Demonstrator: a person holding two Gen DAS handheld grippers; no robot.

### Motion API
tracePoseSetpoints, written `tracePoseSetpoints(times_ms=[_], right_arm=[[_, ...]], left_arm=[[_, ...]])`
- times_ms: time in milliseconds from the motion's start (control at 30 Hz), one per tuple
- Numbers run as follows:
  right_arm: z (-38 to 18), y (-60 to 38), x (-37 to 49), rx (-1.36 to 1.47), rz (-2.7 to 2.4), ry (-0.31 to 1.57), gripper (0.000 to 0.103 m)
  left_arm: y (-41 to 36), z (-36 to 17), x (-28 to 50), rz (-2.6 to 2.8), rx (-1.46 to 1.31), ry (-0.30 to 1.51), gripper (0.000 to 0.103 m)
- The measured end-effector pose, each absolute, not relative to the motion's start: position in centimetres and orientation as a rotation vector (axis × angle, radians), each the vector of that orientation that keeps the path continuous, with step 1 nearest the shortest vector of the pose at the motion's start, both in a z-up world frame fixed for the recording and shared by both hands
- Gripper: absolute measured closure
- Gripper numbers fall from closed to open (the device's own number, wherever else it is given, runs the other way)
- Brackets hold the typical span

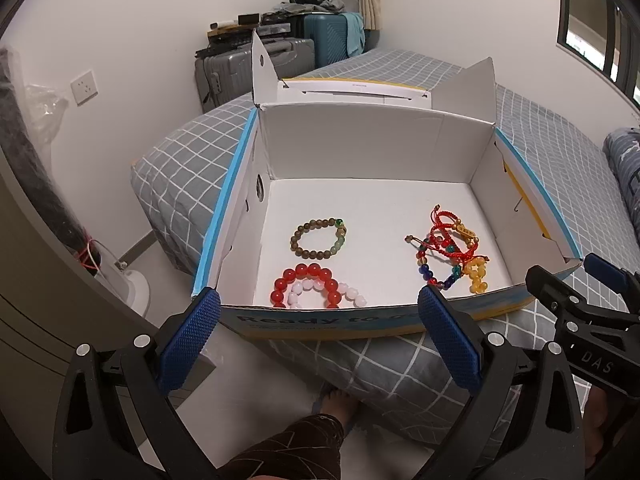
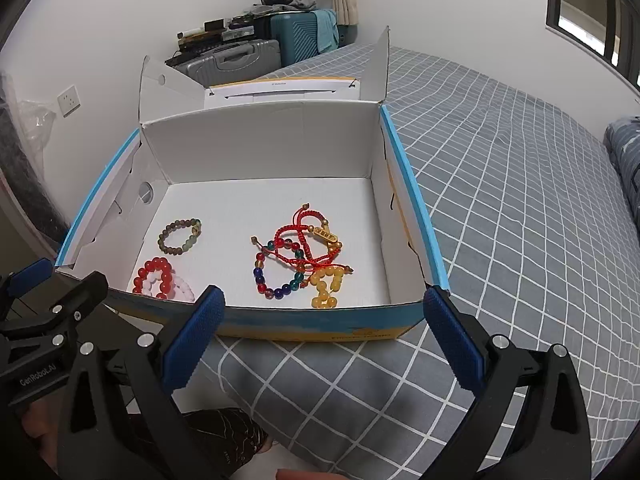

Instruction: Organize jewelry

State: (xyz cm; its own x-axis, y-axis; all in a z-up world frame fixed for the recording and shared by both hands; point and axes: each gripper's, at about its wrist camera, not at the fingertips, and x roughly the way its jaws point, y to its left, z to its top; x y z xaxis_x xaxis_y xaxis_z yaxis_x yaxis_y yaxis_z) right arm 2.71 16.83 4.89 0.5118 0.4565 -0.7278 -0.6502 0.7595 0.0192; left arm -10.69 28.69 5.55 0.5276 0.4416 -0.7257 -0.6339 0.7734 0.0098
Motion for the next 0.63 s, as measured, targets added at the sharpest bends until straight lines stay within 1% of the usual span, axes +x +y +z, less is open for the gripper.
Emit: tracePoseSetpoints(times_ms=[633], right_arm=[[4.90, 16.75, 2.91, -0.267, 0.672, 0.788, 0.008]], left_arm=[[28.99, 5.50, -10.78, 0.662, -0.271, 0.787, 0.006]])
